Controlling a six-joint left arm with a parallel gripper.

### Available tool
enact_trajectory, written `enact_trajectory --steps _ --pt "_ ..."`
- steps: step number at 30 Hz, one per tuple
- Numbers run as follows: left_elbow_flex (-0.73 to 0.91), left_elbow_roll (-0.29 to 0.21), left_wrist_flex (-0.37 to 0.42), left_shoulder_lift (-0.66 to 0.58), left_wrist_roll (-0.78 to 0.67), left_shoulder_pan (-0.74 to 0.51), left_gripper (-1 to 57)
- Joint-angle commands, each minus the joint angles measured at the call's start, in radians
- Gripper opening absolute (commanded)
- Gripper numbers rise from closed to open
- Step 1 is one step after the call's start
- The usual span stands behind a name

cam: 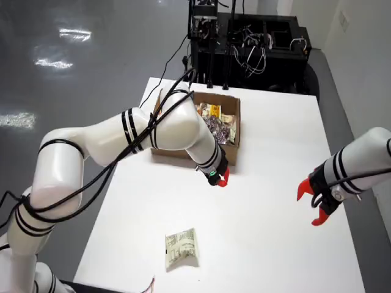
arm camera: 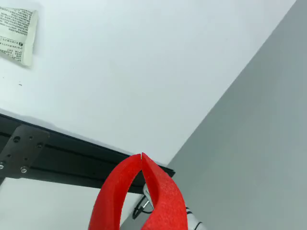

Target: Grasp a snack and put it in the bin.

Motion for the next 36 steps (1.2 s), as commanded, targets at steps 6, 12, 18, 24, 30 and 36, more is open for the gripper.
enact_trajectory --steps 6,12,18,24,30,36 --pt "0.0 0.001 -0.002 0.0 0.01 0.002 0.0" --pt "0.0 0.001 -0.003 0.0 0.013 0.004 -0.2" --pt "0.0 0.002 -0.004 0.0 -0.029 0.009 -0.4" --pt "0.019 0.004 -0.003 -0.011 -0.155 0.032 -0.4" --pt "0.032 0.005 -0.003 -0.02 -0.269 0.048 -0.4" --pt "0.048 0.015 -0.003 -0.025 -0.357 0.053 -0.4"
